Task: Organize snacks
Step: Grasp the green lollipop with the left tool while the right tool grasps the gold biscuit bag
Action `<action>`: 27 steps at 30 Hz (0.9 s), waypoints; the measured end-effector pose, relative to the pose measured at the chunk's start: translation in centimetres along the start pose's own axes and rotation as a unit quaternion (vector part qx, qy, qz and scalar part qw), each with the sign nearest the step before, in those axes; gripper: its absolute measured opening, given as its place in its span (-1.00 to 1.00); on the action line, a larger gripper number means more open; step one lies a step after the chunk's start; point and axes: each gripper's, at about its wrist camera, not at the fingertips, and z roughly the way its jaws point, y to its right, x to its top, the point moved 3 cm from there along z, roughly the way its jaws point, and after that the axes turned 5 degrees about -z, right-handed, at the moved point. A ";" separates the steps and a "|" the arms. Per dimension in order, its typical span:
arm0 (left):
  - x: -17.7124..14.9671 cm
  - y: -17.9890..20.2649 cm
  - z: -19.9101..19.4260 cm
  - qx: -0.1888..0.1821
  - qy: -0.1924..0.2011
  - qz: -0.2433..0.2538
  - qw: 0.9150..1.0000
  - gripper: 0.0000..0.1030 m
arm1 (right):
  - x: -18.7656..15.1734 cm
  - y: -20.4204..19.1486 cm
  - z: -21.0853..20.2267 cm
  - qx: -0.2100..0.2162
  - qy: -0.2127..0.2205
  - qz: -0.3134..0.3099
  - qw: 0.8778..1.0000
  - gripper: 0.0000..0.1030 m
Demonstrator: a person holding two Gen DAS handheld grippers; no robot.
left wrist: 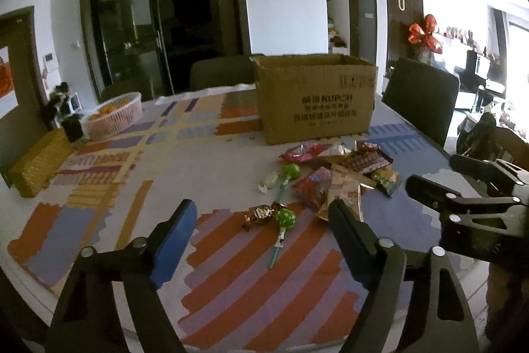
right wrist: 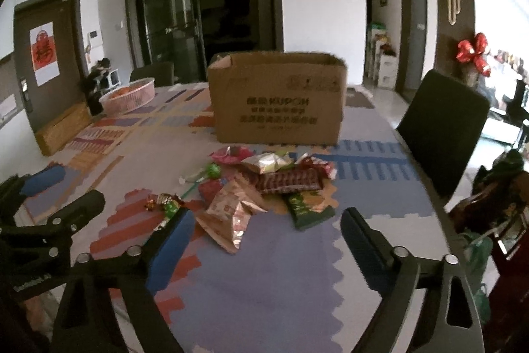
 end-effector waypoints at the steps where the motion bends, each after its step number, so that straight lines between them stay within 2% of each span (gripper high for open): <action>1: 0.0 -0.1 0.5 -0.004 -0.006 0.000 1.000 0.47 | 0.0 -0.1 0.5 0.005 -0.005 0.001 1.000 0.65; 7: -0.7 0.1 3.3 -0.027 -0.044 0.015 0.999 0.16 | 0.1 -0.9 3.6 0.037 -0.031 -0.002 0.999 0.45; 11: -1.2 0.4 5.0 -0.037 -0.064 0.031 0.997 0.05 | -0.4 -1.1 5.6 0.055 -0.057 0.005 0.997 0.32; 19: -1.8 0.8 8.3 -0.064 -0.108 0.044 0.991 -0.34 | -0.9 -1.2 9.2 0.087 -0.101 0.017 0.991 0.14; 27: -1.8 0.8 10.3 -0.071 -0.122 0.047 0.989 -0.42 | -1.3 -1.5 11.1 0.111 -0.126 0.023 0.986 0.00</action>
